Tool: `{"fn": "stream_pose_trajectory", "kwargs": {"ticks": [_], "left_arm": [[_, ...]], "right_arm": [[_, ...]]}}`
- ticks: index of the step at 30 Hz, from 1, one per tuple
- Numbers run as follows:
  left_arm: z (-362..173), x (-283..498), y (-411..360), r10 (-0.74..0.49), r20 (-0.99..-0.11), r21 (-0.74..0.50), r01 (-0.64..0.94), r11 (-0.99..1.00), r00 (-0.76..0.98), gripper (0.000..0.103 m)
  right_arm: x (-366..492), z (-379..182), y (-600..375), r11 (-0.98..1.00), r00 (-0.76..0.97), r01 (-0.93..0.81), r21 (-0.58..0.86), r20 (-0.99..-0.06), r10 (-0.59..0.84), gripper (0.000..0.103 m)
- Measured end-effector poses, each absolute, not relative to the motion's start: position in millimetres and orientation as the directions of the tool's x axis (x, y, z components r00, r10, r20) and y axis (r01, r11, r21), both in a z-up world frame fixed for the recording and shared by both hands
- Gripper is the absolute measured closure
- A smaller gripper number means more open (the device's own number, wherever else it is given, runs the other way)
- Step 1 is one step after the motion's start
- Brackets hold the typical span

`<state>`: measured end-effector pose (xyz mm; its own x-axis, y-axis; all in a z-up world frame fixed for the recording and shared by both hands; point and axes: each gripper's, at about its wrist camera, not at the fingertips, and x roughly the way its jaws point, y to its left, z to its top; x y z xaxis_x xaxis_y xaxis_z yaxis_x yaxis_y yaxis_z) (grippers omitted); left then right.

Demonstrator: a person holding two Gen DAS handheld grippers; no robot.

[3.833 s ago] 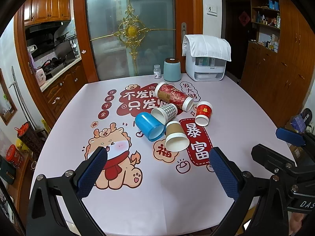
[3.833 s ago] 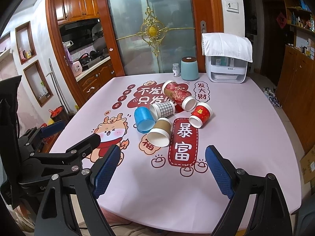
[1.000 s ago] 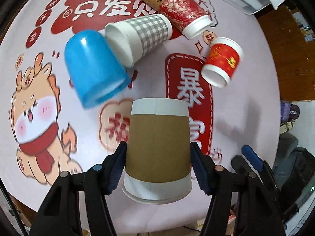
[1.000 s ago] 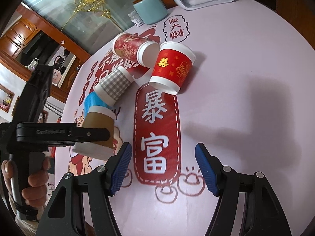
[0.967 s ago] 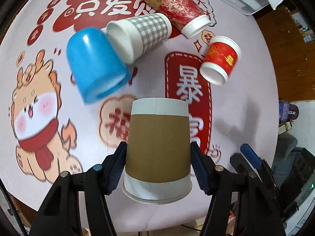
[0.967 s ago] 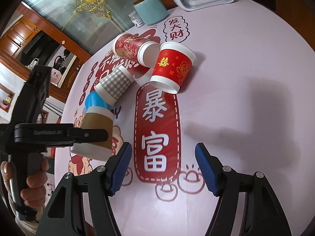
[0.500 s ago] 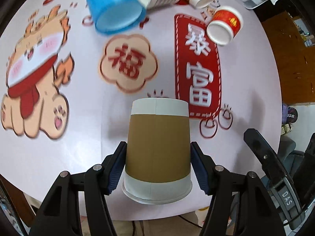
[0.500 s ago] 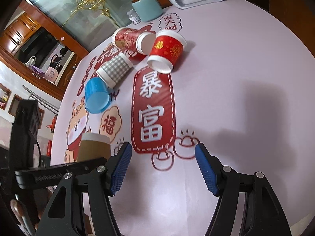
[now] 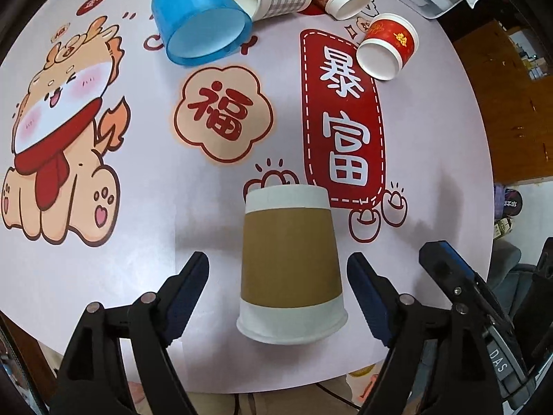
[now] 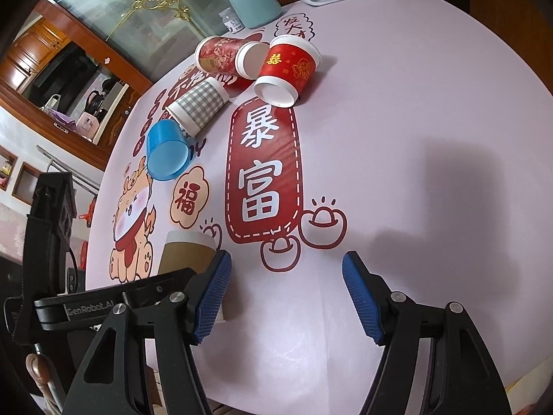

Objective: Flip cup upside down
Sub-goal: 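Lift the brown kraft cup with the right gripper and rotate it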

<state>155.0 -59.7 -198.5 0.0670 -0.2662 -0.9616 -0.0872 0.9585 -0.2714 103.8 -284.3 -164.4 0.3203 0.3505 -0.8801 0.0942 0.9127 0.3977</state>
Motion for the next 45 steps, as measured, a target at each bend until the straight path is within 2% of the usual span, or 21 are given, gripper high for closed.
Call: {"fn": "stream_pose_trajectory", "kwargs": {"ticks": [7,16,25,30,35,45], "left_arm": [[-188.6,148.3,-49.8,-0.277,-0.958,-0.283,-0.087,0.955,0.074,0.022],[-149.1,132.9,-28.6,-0.286,-0.946,-0.298,-0.061,0.953,0.15,0.022],[-99.8,110.3,19.2,-0.146,-0.914,-0.176,-0.044,0.983,0.38,0.022],[-104.6,108.7,52.2,-0.058,-0.909,-0.111,-0.105,0.988,0.412,0.021],[-123.6,106.8,78.8,-0.057,-0.923,-0.123,-0.153,0.98,0.38,0.021],[-143.2,101.8,113.0,-0.05,-0.935,-0.131,-0.209,0.969,0.352,0.021]], "right_arm": [[108.3,-169.3,-271.3,0.906,0.288,0.072,0.417,-0.878,0.382,0.034],[112.3,-167.7,-253.0,0.899,0.269,0.041,0.436,-0.871,0.411,0.034],[120.8,-169.1,-226.5,0.863,0.195,0.018,0.505,-0.848,0.492,0.034],[130.9,-179.5,-206.8,0.821,0.126,0.041,0.57,-0.818,0.562,0.034],[146.3,-196.5,-181.3,0.779,0.034,0.085,0.622,-0.783,0.621,0.034],[173.4,-227.2,-135.1,0.76,-0.072,0.164,0.629,-0.761,0.645,0.034]]}}
